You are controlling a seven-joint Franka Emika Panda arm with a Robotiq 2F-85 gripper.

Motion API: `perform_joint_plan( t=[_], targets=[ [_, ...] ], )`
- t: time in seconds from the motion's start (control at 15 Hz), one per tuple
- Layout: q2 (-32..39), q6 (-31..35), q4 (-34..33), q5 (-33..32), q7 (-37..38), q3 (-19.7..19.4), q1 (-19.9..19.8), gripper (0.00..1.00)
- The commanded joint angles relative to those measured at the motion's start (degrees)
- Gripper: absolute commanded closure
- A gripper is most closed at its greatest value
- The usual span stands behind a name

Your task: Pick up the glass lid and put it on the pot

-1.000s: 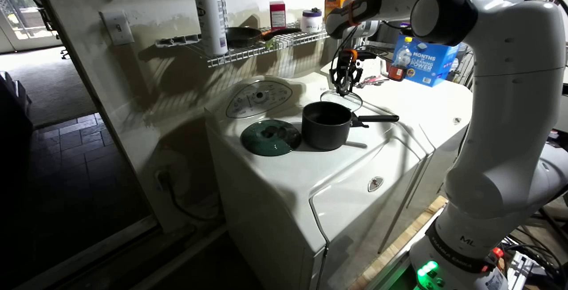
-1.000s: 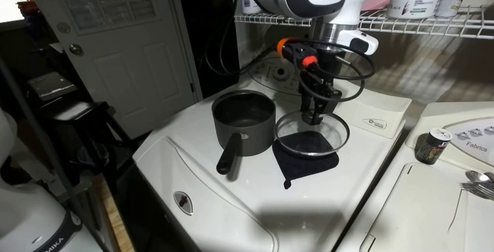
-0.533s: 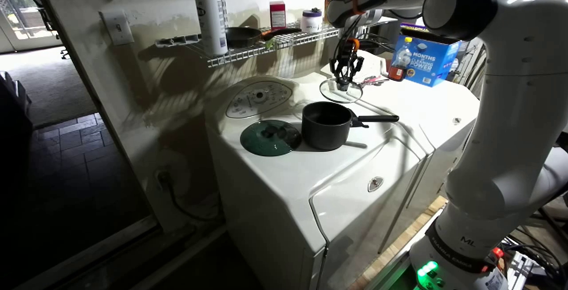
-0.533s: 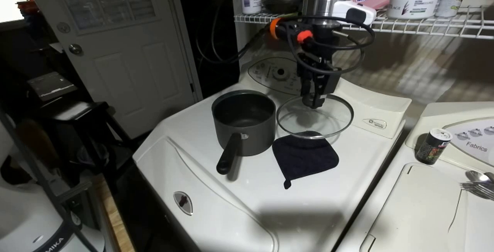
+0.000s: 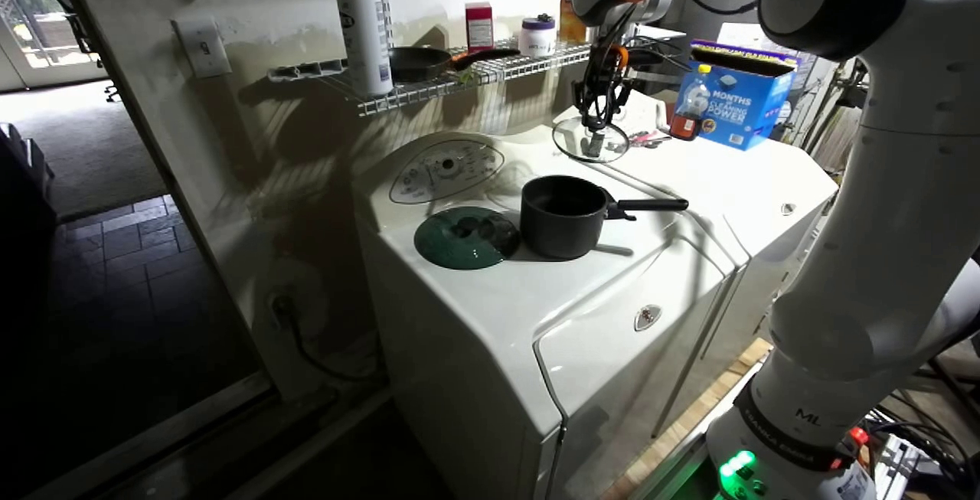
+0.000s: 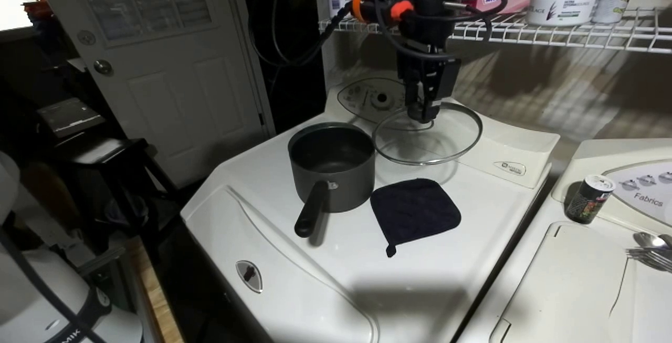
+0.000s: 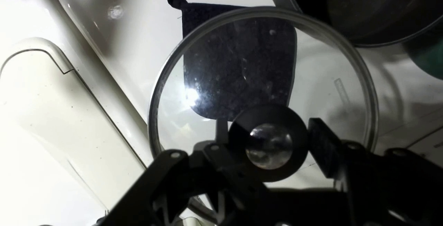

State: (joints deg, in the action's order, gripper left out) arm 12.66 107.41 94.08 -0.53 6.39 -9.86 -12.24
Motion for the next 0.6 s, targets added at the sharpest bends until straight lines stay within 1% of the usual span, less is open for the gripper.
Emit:
perform_joint_plan(
  t=[0.0,0.27,0.53],
  targets=[
    [-5.62,-0.43,5.46,-3.06,0.08,0.07,1.81,0.66],
    [-8.58,-0.19,10.28,-5.51,-0.49,0.98,3.46,0.66],
    [-10.56,0.01,14.38,-6.09,-1.51,2.27,4.91,0.66]
  ],
)
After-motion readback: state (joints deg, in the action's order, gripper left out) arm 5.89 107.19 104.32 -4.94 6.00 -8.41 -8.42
